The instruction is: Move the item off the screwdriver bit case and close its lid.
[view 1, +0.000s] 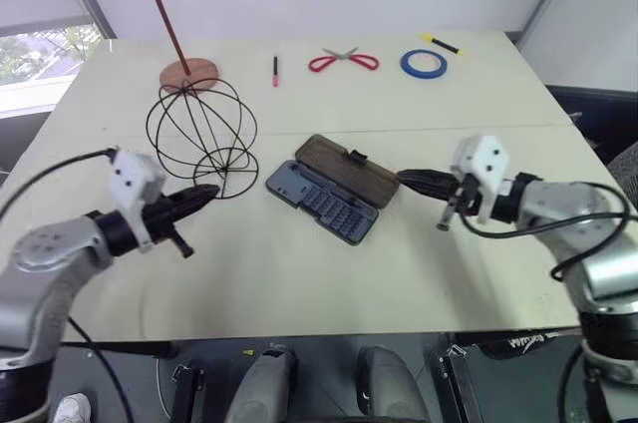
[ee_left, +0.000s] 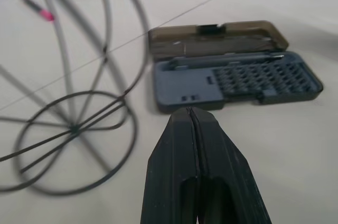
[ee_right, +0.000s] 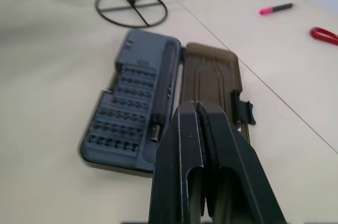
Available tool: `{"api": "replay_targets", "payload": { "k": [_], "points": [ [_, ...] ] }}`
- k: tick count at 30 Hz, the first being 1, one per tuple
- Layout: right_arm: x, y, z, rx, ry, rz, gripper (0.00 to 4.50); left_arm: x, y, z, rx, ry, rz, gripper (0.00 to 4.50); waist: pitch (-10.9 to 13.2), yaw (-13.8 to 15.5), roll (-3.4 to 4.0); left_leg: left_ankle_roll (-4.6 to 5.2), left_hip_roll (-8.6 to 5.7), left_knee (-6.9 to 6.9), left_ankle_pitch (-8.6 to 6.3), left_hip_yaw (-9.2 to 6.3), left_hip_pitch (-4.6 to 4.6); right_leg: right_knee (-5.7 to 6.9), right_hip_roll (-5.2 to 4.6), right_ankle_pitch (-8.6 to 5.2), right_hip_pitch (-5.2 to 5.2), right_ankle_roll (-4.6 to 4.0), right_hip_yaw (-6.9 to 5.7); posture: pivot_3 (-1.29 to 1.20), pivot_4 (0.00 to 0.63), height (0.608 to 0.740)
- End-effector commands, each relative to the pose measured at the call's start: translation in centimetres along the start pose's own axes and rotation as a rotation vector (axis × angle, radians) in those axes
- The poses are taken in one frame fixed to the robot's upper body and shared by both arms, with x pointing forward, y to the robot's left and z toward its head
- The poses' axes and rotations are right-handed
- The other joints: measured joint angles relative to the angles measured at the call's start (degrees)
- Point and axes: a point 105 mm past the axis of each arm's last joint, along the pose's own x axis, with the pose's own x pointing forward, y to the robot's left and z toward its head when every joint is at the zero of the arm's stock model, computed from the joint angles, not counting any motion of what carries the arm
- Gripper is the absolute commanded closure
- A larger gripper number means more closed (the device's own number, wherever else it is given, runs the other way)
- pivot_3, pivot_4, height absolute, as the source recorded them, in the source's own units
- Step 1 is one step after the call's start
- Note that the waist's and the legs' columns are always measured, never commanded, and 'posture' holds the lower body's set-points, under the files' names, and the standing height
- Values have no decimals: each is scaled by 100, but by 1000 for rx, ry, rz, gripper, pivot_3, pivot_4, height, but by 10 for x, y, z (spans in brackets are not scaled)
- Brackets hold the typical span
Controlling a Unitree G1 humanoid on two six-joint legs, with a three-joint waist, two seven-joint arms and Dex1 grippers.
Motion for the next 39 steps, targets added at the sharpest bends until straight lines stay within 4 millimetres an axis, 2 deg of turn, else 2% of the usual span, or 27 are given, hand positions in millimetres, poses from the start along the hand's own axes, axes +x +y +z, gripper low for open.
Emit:
{"api": "replay_targets", "payload": {
  "k": [1, 20, 29, 35, 39],
  "points": [
    [-8, 4, 22, -21, -42, 36, 4445, -11, 0, 4, 10, 3, -2, 4500, 1, -1, -3, 0, 1, 0, 0, 0, 0, -1, -1, 0, 0, 0, 0, 0, 150, 740],
    [0, 4, 29, -33, -61, 32, 4445, -11, -2, 4, 19, -11, 32, 4500, 10, 9, -13, 0, 4, -3, -2, 4, -7, -14, -10, 1, -3, 0, 1, 0, 150, 740],
    [4, 6, 28, -37, -63, 40, 4445, -12, 4, 3, 29, -28, 81, 4500, 10, 12, -13, 0, 2, -3, -2, 5, -8, -14, -14, 0, -3, -1, 1, 0, 150, 740],
    [6, 8, 28, -42, -63, 43, 4445, 6, 8, 1, 11, -117, 172, 4500, 10, 14, -13, 0, -1, -2, -2, 4, -8, -14, -14, 2, -1, 2, 0, 0, 150, 740],
    [7, 6, 29, -46, -69, 31, 4445, 16, 2, -2, 12, -143, 192, 4500, 12, 11, -16, 0, -5, -2, -2, 5, -9, -16, -17, 11, -1, 18, 1, 0, 150, 740]
  ]
}}
